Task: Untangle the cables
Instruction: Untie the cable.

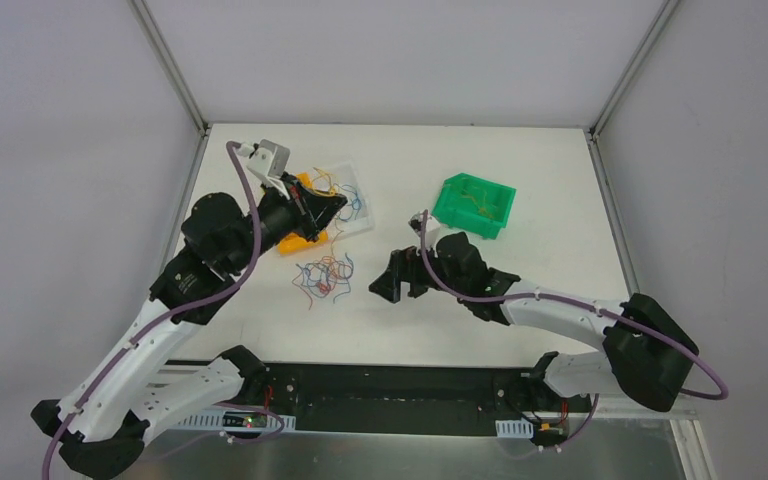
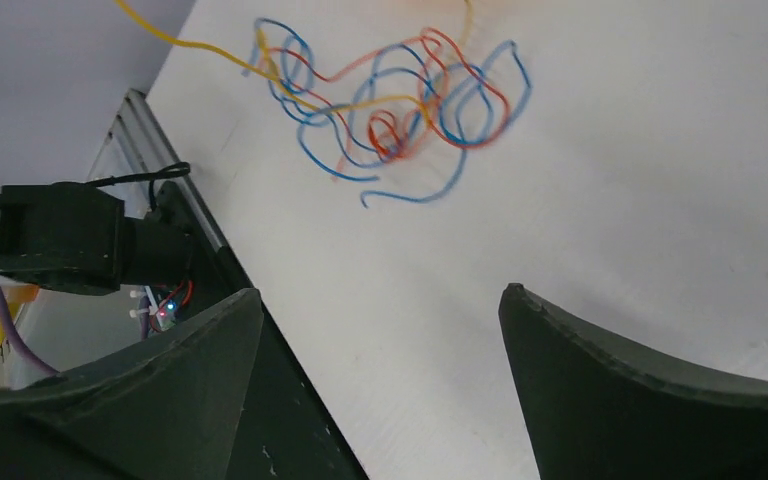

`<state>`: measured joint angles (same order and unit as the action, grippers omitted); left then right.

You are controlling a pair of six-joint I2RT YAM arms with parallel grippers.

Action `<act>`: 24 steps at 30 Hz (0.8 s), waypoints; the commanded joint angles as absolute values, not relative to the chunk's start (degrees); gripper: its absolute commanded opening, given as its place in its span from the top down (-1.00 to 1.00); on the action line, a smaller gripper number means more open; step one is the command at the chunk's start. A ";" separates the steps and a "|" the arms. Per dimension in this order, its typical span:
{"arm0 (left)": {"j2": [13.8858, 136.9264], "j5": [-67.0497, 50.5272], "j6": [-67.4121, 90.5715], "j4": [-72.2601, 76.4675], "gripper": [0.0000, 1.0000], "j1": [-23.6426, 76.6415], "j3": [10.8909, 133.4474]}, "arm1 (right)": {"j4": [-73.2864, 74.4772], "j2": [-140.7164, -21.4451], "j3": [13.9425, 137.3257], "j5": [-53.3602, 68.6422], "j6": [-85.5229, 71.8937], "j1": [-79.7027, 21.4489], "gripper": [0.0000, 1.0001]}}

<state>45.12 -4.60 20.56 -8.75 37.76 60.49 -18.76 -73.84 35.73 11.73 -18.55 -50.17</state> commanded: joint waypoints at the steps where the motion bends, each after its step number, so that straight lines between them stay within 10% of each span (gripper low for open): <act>1: 49.25 -16.49 24.33 -5.52 1.00 37.53 66.58 | -38.55 -74.31 35.30 13.12 -13.05 -52.66 -0.84; 11: 55.18 -16.07 28.32 -2.71 1.00 37.53 76.16 | -51.03 -87.79 46.32 6.70 -11.85 -56.20 -0.80; 17: 57.89 -5.64 21.70 -10.31 1.00 37.53 86.70 | -45.83 -97.12 48.10 -12.73 -21.38 -56.91 -0.01; 24: 56.31 22.36 5.36 -24.69 1.00 37.53 97.33 | -22.41 -83.60 34.39 -31.13 -35.80 -49.88 0.17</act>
<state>59.94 2.79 16.36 -18.96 37.78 95.44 -35.27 -94.78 41.95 -18.72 -26.30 -55.31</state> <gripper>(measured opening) 0.012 0.420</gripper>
